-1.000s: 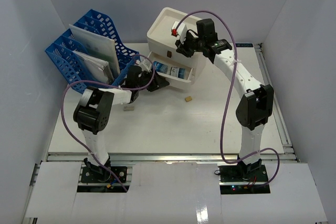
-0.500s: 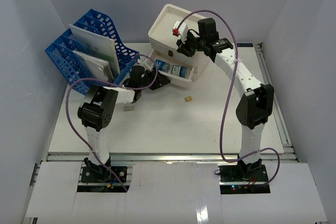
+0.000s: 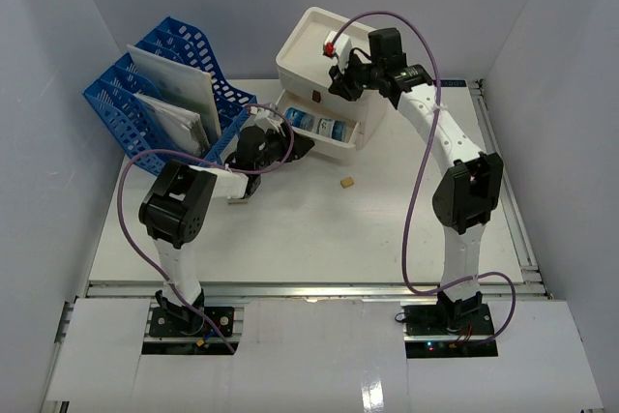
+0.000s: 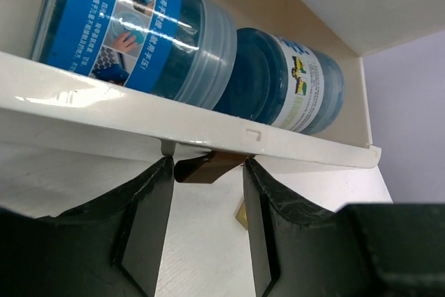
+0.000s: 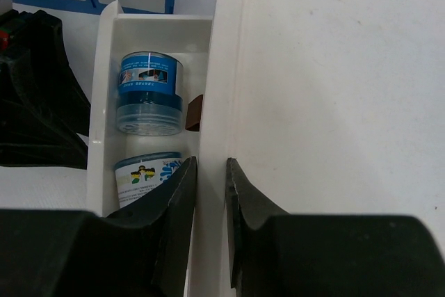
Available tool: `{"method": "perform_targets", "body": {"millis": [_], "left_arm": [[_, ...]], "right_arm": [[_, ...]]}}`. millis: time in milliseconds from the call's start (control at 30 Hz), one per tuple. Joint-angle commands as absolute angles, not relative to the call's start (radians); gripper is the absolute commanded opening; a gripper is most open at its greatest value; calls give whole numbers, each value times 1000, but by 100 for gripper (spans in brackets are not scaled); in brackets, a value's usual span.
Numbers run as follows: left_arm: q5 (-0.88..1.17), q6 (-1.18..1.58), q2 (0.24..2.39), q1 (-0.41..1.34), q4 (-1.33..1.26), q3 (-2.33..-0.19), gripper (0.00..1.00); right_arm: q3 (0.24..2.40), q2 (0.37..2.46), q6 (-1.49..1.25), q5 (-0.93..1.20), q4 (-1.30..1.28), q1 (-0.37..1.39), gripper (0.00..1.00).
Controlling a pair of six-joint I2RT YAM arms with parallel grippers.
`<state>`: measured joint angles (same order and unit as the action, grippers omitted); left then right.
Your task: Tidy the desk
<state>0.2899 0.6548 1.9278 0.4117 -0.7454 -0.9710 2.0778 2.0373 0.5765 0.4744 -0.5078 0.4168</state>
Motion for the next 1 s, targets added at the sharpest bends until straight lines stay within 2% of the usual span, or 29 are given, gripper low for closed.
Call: {"method": "perform_targets", "body": {"millis": [0, 433, 633, 833, 967], "left_arm": [[200, 654, 1873, 405, -1003, -1087, 56], [238, 595, 1934, 410, -1012, -1184, 60], [125, 558, 1829, 411, -951, -1092, 74], [22, 615, 1784, 410, -624, -1140, 84], [-18, 708, 1782, 410, -407, -1213, 85]], "right_arm": [[2128, 2023, 481, 697, -684, 454, 24], [2123, 2036, 439, 690, -649, 390, 26], [2115, 2067, 443, 673, -628, 363, 35], [2097, 2084, 447, 663, -601, 344, 42], [2090, 2091, 456, 658, -597, 342, 43]]}}
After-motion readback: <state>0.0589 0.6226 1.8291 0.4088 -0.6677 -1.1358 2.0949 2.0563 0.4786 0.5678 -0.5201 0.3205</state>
